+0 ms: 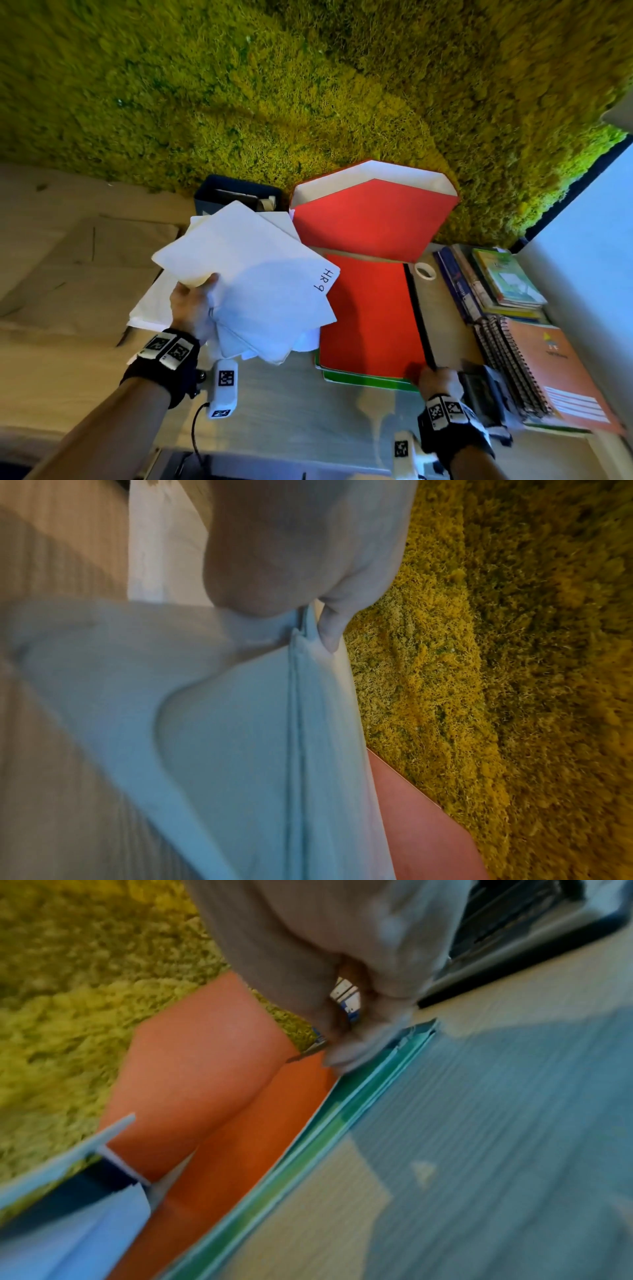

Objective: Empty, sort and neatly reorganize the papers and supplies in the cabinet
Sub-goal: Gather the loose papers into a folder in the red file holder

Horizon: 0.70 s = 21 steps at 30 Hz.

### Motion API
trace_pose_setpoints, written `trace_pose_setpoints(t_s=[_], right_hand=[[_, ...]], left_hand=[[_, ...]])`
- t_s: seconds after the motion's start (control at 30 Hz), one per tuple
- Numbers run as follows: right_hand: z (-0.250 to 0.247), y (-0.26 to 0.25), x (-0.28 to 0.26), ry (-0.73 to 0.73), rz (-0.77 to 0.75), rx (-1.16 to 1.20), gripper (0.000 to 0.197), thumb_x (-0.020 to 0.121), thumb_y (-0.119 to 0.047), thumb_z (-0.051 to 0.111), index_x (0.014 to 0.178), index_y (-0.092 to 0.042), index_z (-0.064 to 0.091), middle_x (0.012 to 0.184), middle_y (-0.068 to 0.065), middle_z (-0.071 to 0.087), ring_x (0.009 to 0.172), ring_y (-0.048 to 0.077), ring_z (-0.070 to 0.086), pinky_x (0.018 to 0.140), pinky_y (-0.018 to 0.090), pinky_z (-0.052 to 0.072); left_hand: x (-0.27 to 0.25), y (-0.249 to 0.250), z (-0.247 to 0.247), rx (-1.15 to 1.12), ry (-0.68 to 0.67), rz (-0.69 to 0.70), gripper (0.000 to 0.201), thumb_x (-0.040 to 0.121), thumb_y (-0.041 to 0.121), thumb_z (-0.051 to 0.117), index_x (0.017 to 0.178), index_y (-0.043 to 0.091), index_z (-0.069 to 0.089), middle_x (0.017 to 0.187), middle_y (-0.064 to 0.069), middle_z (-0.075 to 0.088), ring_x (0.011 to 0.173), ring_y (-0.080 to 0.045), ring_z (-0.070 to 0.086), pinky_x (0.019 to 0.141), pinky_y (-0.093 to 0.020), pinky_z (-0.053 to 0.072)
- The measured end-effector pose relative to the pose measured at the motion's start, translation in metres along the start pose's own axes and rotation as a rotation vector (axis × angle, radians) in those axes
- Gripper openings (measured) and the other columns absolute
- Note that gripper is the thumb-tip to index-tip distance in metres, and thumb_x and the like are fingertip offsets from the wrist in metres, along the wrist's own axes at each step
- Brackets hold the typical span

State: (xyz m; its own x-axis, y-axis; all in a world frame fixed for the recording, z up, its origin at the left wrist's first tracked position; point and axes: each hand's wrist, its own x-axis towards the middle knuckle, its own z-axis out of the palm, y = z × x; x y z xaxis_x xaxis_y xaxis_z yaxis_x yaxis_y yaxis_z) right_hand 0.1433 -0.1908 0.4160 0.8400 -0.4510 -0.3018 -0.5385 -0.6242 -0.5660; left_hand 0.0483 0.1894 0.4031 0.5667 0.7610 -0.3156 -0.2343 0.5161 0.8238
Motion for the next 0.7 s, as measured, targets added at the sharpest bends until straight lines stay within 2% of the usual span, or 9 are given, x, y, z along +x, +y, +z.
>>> trace_pose_setpoints(t_s=[0.1,0.17,0.3,0.4,0.47,0.57,0.6,0.63,0.7], right_hand=[[0.009,-0.005,-0.005,0.05,-0.058,-0.03,0.046,0.087,-0.018,0.063,0.12,0.005,0.04,0.126,0.028,0.041,0.104,0.046,0.055,0.077,0.043,0.039],[0.017,-0.02,-0.005,-0.013,-0.255,0.017,0.042,0.088,-0.03,0.064,0.117,-0.004,0.048,0.121,0.021,0.051,0.1,0.04,0.057,0.081,0.04,0.043],[0.034,-0.061,-0.021,-0.405,-0.486,0.18,0.042,0.086,-0.058,0.057,0.086,-0.017,0.066,0.085,0.001,0.066,0.081,0.021,0.06,0.076,0.033,0.043],[0.044,-0.088,-0.038,-0.583,-0.457,0.385,0.019,0.088,-0.039,0.065,0.083,-0.021,0.068,0.088,-0.005,0.071,0.084,0.011,0.063,0.077,0.032,0.046],[0.049,-0.1,-0.043,-0.509,-0.463,0.459,0.006,0.087,-0.025,0.068,0.082,-0.022,0.069,0.085,-0.006,0.071,0.084,0.012,0.064,0.078,0.033,0.048],[0.061,-0.111,-0.039,-0.315,-0.609,0.377,0.012,0.084,-0.033,0.065,0.08,-0.022,0.067,0.074,-0.003,0.068,0.077,0.024,0.063,0.073,0.038,0.051],[0.063,-0.113,-0.04,-0.277,-0.648,0.394,0.016,0.084,-0.038,0.063,0.084,-0.023,0.066,0.073,-0.003,0.068,0.075,0.025,0.063,0.071,0.04,0.052],[0.062,-0.115,-0.04,-0.223,-0.669,0.452,0.018,0.085,-0.038,0.06,0.088,-0.021,0.065,0.072,-0.004,0.065,0.072,0.025,0.06,0.069,0.038,0.05],[0.051,-0.12,-0.037,-0.072,-0.661,0.558,0.017,0.093,-0.029,0.057,0.088,-0.013,0.06,0.068,-0.003,0.054,0.07,0.02,0.051,0.064,0.029,0.04]], left_hand=[[-0.004,0.002,0.002,0.001,-0.031,-0.001,0.038,0.086,0.003,0.07,0.124,0.007,0.063,0.118,-0.007,0.07,0.112,-0.03,0.064,0.098,-0.055,0.048],[-0.008,0.004,0.007,0.009,-0.06,-0.002,0.04,0.088,0.003,0.068,0.126,0.004,0.061,0.121,-0.009,0.068,0.113,-0.03,0.063,0.098,-0.052,0.049],[-0.018,0.008,0.015,0.047,-0.141,-0.002,0.038,0.088,0.002,0.066,0.125,-0.002,0.06,0.121,-0.013,0.068,0.105,-0.029,0.066,0.093,-0.049,0.053],[-0.022,0.009,0.016,0.101,-0.169,0.028,0.036,0.085,0.003,0.07,0.12,-0.002,0.063,0.117,-0.015,0.069,0.104,-0.032,0.067,0.091,-0.05,0.054],[-0.019,0.01,0.014,0.126,-0.153,0.06,0.037,0.083,0.004,0.073,0.118,-0.002,0.064,0.116,-0.016,0.07,0.106,-0.035,0.066,0.092,-0.051,0.053],[-0.01,0.009,0.004,0.149,-0.12,0.085,0.025,0.083,0.007,0.074,0.106,-0.001,0.067,0.106,-0.015,0.072,0.099,-0.033,0.067,0.089,-0.046,0.054],[-0.007,0.01,0.003,0.19,-0.089,0.108,0.013,0.084,0.009,0.075,0.09,0.002,0.065,0.091,-0.013,0.071,0.088,-0.03,0.066,0.082,-0.04,0.054],[-0.004,0.011,0.003,0.258,-0.036,0.129,0.022,0.084,0.013,0.075,0.074,0.007,0.057,0.074,-0.007,0.062,0.074,-0.025,0.058,0.072,-0.033,0.05],[0.004,0.009,-0.001,0.379,0.047,0.175,0.032,0.083,0.02,0.078,0.071,0.012,0.049,0.064,-0.003,0.048,0.063,-0.019,0.043,0.06,-0.027,0.037]])
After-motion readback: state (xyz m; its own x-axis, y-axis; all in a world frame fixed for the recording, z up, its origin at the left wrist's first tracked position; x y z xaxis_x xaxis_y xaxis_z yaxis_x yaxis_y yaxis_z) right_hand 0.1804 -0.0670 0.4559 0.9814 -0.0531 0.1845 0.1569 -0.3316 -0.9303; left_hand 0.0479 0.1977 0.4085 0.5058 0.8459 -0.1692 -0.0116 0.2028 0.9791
